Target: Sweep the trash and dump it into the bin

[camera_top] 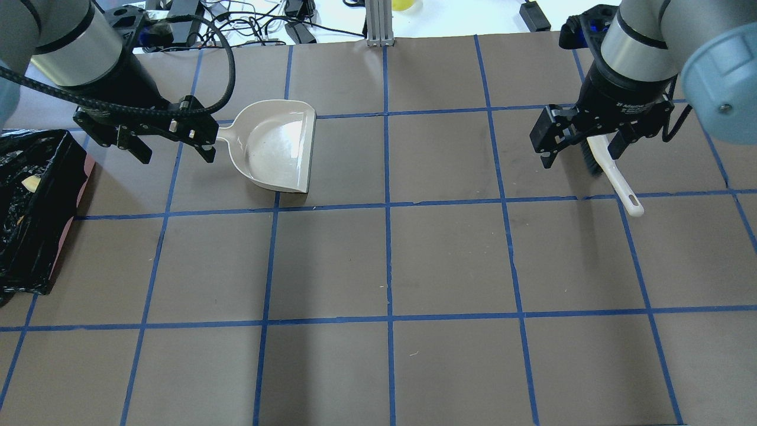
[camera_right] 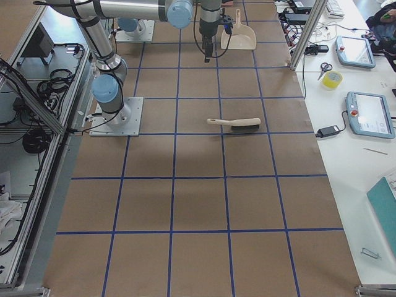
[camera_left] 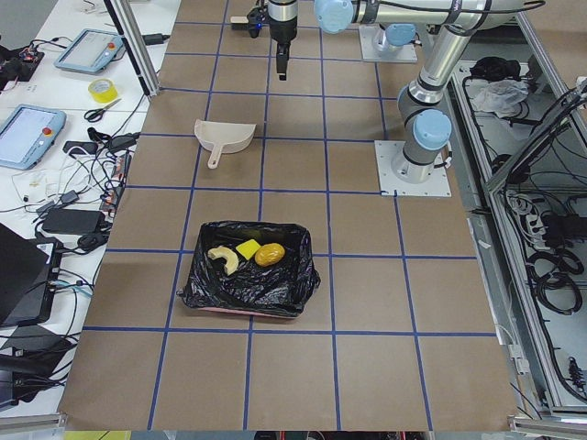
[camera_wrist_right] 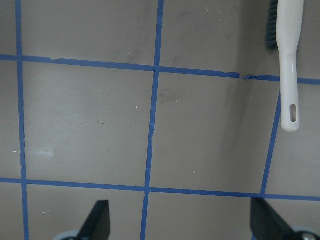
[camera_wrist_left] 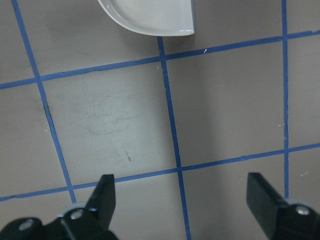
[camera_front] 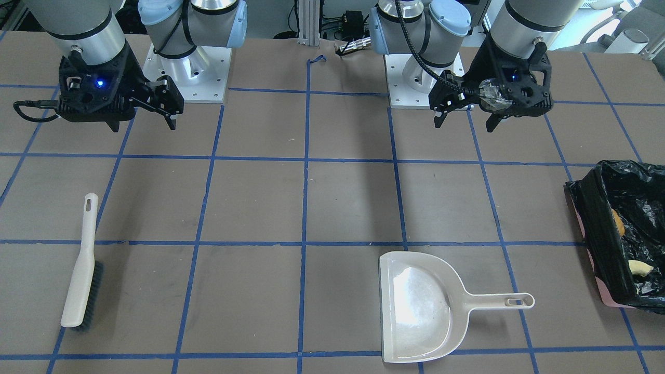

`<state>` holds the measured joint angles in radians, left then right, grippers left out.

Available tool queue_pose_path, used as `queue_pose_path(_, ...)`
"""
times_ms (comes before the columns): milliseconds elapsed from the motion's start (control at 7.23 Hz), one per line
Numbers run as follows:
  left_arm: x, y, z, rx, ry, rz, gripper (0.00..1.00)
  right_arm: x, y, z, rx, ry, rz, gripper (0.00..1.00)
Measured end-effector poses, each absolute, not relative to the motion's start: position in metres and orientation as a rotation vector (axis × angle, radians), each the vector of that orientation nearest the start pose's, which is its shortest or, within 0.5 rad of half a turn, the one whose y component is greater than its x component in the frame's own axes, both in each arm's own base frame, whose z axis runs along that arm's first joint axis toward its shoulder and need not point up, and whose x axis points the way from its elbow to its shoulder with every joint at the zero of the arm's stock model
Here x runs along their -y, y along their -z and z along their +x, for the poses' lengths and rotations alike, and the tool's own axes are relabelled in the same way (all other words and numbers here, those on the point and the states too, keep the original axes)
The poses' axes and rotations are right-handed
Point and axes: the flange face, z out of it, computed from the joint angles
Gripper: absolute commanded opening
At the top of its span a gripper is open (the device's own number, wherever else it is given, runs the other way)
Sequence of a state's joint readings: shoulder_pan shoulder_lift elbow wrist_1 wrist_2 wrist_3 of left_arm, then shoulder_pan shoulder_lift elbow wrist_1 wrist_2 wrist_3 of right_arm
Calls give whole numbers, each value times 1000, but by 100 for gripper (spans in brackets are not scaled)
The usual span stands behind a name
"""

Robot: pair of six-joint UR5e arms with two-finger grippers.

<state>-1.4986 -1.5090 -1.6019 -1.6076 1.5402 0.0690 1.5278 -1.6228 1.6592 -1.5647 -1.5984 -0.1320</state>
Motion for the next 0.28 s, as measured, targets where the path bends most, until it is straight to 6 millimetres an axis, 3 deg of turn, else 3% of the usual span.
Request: queue_pose_path(277,472,-502,-102,-3162,10,-174,100,470,-469,110,-3161,-75,-142,100)
